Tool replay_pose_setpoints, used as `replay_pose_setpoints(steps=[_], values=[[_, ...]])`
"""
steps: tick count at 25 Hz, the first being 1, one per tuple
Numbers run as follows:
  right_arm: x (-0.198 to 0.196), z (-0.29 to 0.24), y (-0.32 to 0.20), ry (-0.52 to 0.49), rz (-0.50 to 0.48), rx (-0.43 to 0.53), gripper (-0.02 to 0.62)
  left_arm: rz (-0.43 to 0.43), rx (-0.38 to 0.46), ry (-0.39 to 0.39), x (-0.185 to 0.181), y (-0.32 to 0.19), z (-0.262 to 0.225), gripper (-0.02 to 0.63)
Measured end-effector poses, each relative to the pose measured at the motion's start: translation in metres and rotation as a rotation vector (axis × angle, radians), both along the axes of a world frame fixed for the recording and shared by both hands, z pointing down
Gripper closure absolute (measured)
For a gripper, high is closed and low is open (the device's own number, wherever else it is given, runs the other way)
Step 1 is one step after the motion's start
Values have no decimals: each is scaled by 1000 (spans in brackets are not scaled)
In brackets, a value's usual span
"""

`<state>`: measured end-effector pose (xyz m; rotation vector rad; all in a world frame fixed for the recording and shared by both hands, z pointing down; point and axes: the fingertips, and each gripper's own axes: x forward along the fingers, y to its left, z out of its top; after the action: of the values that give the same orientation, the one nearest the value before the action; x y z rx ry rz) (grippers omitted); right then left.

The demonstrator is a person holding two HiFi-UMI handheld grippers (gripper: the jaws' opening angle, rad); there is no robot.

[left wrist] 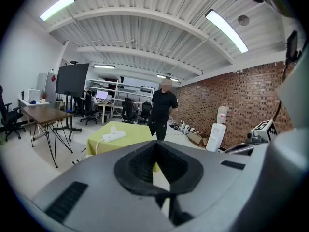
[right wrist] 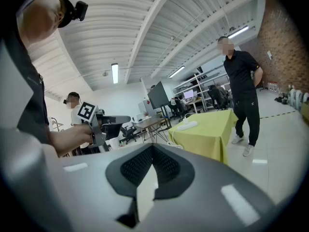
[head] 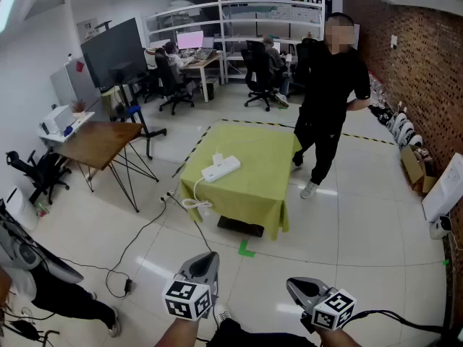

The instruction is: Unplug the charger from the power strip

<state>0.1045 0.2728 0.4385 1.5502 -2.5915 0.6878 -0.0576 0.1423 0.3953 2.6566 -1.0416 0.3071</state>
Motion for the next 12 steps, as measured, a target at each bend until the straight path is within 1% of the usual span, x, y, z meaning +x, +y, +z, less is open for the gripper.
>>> replay_pose_setpoints(steps=[7,12], values=[[-2,12,-11,5,3,-17,592,-5,-5,1,-4,-11,8,600],[-8,23,-29,0,2,-56,592,-3,-31,-6,-7,-29,18,600]])
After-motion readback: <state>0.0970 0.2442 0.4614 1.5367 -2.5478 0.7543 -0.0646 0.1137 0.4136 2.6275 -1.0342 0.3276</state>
